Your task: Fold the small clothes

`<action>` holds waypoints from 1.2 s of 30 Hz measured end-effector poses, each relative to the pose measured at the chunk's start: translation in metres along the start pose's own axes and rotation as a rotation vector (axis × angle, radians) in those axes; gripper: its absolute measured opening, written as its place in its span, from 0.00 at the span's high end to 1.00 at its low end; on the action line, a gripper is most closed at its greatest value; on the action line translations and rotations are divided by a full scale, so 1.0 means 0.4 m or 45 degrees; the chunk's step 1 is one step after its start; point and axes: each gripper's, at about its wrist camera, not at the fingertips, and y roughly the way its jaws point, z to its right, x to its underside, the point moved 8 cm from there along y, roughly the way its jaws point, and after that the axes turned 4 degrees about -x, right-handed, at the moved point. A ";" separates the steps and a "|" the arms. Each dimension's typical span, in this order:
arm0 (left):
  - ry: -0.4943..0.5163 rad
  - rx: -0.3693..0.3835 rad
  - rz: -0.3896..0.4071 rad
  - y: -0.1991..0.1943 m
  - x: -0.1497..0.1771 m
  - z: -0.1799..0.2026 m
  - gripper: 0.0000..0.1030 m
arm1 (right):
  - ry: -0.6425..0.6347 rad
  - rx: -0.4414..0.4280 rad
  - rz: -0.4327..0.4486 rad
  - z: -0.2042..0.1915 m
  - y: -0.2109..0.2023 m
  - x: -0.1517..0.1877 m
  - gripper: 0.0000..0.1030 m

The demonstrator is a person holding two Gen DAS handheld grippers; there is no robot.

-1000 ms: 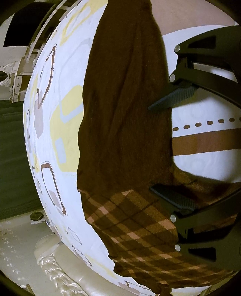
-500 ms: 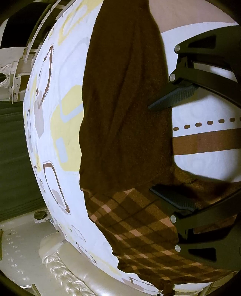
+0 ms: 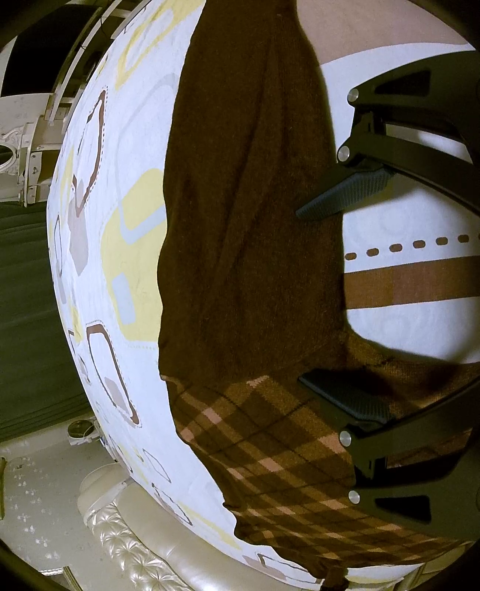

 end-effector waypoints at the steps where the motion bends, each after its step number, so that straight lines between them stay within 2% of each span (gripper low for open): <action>1: 0.005 0.002 0.008 -0.003 0.001 0.000 0.97 | 0.000 -0.001 0.001 0.000 -0.001 0.000 0.18; 4: 0.016 0.051 0.113 -0.051 -0.004 -0.002 0.98 | 0.001 -0.002 0.001 0.000 -0.001 0.000 0.18; 6: 0.028 0.134 0.242 -0.125 -0.013 -0.001 0.98 | 0.001 -0.001 0.000 0.000 -0.001 0.000 0.18; 8: 0.035 0.238 0.329 -0.188 -0.009 -0.003 0.98 | 0.001 -0.001 0.001 0.000 -0.001 0.000 0.18; 10: 0.049 0.320 0.420 -0.254 0.013 -0.020 0.98 | 0.002 -0.002 0.001 0.000 -0.001 0.000 0.18; 14: 0.073 0.397 0.505 -0.310 0.084 -0.060 0.97 | 0.004 -0.001 0.004 -0.001 0.000 -0.001 0.18; 17: 0.077 0.356 0.511 -0.274 0.119 -0.090 0.97 | 0.003 0.000 0.004 -0.001 0.000 -0.001 0.18; 21: 0.012 0.303 0.436 -0.167 0.169 -0.169 0.97 | 0.008 -0.006 0.006 -0.001 0.001 -0.001 0.18; 23: -0.040 0.342 0.410 -0.131 0.180 -0.212 0.97 | 0.010 -0.009 0.007 -0.001 -0.001 -0.002 0.18; 25: -0.086 0.389 0.434 -0.126 0.190 -0.249 0.97 | 0.008 -0.007 0.007 -0.001 -0.001 -0.002 0.18; 28: -0.179 0.558 0.512 -0.166 0.190 -0.304 0.96 | 0.002 0.002 0.005 0.000 -0.001 -0.003 0.18; 31: -0.218 0.576 0.566 -0.186 0.173 -0.344 0.95 | -0.014 0.021 0.004 -0.004 0.000 0.000 0.18; 34: -0.265 0.559 0.528 -0.157 0.130 -0.370 0.95 | -0.025 0.034 0.005 -0.006 0.001 0.001 0.18; 36: -0.300 0.501 0.492 -0.121 0.107 -0.385 0.94 | -0.030 0.041 0.004 -0.007 0.001 0.003 0.18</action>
